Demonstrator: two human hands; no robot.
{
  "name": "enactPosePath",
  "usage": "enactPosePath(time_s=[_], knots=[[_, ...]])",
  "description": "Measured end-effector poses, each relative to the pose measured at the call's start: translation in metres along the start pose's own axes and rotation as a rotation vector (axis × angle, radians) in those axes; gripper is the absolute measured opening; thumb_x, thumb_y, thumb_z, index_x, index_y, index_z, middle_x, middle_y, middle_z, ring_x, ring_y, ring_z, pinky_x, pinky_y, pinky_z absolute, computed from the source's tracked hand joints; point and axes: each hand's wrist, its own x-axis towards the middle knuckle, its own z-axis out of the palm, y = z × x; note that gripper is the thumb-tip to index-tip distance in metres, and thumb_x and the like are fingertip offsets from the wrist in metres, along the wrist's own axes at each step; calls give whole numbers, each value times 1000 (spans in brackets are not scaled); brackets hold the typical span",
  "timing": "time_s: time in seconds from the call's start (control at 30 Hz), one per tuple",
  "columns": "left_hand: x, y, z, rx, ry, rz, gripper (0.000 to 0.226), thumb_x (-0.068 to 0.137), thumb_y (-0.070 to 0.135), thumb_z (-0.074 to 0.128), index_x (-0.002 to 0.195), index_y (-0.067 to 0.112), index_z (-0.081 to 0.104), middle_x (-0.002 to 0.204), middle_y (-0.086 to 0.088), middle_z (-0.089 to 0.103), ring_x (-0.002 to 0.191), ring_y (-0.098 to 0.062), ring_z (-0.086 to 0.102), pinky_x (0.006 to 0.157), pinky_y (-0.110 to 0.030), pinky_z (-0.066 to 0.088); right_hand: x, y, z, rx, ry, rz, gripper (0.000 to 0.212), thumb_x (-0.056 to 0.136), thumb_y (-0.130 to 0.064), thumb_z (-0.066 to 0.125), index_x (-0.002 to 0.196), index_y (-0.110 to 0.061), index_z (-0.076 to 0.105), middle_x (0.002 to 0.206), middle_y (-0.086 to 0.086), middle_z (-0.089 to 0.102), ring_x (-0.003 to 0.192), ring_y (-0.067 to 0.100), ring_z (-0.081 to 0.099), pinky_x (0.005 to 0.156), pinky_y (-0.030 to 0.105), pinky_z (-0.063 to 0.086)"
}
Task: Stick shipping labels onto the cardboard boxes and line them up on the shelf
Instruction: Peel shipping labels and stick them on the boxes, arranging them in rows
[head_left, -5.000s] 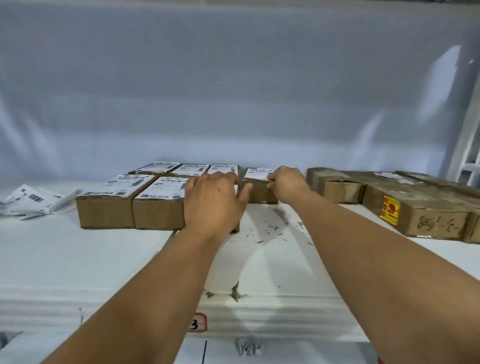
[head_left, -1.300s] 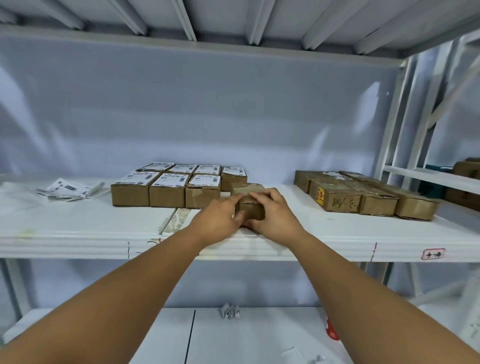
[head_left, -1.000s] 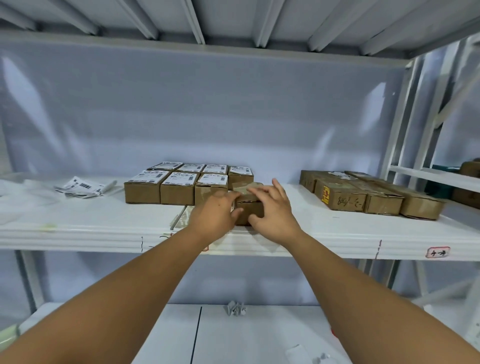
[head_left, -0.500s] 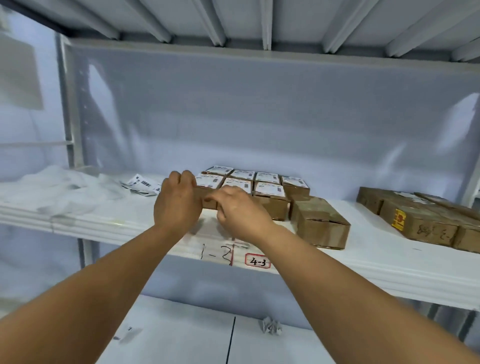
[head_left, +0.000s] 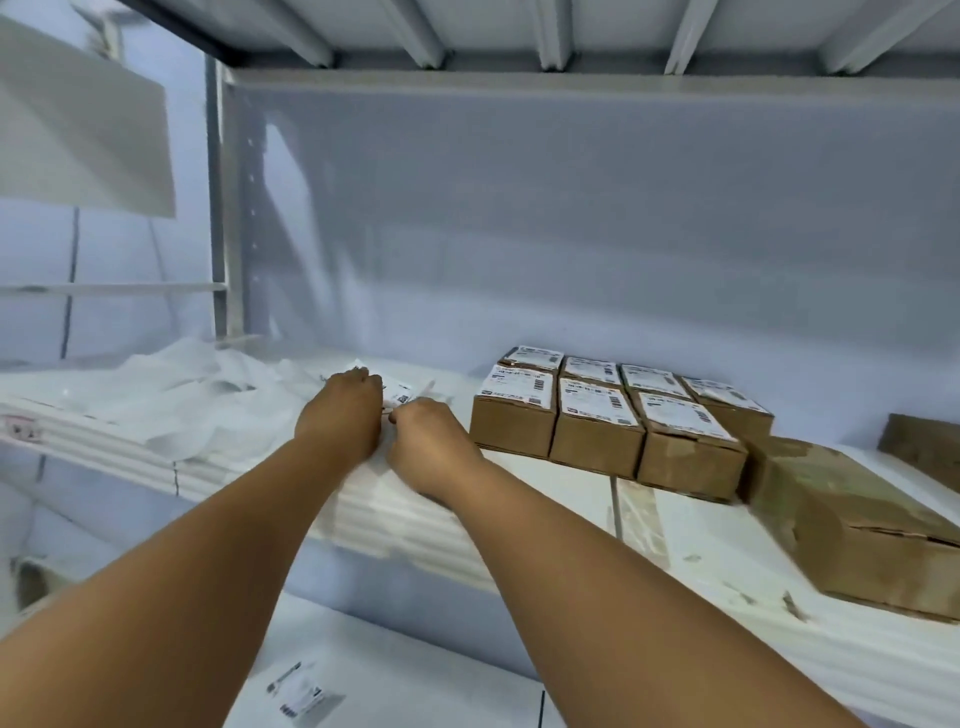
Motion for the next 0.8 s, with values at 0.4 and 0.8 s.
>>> enactPosePath(time_s=[0.4, 0.8], knots=[[4, -2, 3, -121, -5, -49, 19, 84, 10, 47, 87, 15, 65, 83, -6, 58, 78, -28, 56, 64, -29, 46, 26, 9, 14, 38, 35, 69, 24, 85, -5, 46, 106, -1, 57, 116, 17, 57, 113, 33, 51, 90, 39, 46], [1, -6, -7, -500, 183, -146, 10, 82, 11, 59, 84, 12, 68, 85, -7, 68, 83, -26, 60, 70, -29, 45, 23, 11, 9, 219, 133, 115, 37, 86, -4, 45, 123, -9, 45, 125, 13, 47, 114, 30, 49, 86, 33, 41]])
